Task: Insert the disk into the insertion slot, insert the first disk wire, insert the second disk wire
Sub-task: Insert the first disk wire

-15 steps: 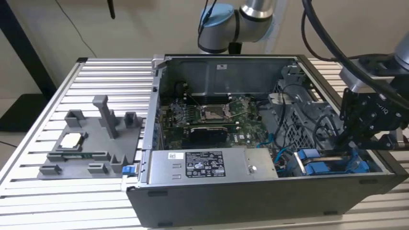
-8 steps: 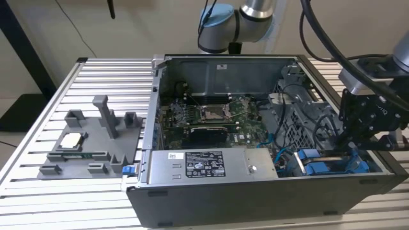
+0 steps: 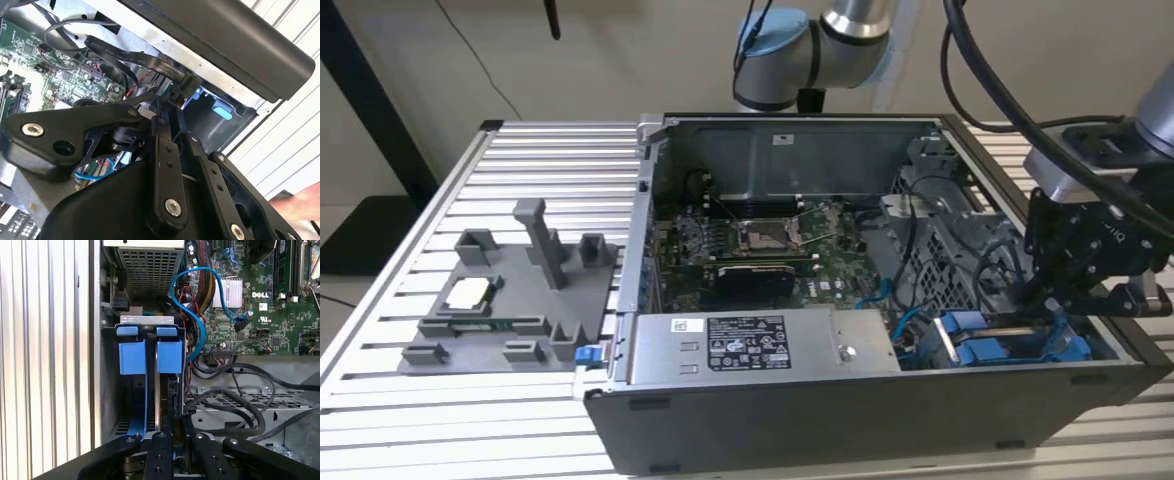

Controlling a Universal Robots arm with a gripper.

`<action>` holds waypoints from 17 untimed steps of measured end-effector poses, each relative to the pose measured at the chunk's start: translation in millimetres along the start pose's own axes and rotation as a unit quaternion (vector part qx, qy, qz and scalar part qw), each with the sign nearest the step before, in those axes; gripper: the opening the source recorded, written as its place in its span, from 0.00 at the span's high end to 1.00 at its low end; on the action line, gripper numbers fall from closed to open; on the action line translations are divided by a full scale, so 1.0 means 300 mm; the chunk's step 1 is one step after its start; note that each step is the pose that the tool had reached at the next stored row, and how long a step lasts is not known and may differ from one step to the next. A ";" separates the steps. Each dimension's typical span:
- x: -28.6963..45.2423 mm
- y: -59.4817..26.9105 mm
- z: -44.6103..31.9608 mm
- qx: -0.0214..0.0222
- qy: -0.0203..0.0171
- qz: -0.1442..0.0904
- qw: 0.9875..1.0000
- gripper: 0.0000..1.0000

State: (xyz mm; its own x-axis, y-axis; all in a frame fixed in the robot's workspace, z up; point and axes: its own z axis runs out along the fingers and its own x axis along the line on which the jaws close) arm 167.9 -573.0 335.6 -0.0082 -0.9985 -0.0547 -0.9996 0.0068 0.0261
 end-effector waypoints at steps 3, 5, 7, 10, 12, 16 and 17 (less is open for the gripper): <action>0.000 0.000 0.004 0.000 -0.005 -0.001 1.000 0.81; 0.000 0.000 0.000 0.000 -0.006 -0.001 1.000 0.81; 0.000 0.000 -0.001 0.000 -0.005 -0.001 1.000 0.81; 0.000 0.000 0.009 0.000 -0.005 -0.001 1.000 0.80; 0.001 0.000 0.013 0.000 -0.005 -0.001 1.000 0.74; 0.000 0.000 -0.007 0.000 -0.005 -0.001 1.000 0.67; -0.001 0.001 -0.019 -0.001 -0.005 -0.001 1.000 0.67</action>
State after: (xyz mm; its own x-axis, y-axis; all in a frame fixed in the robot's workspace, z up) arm 167.8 -573.0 341.4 -0.0061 -0.9979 -0.0652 -0.9996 0.0043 0.0273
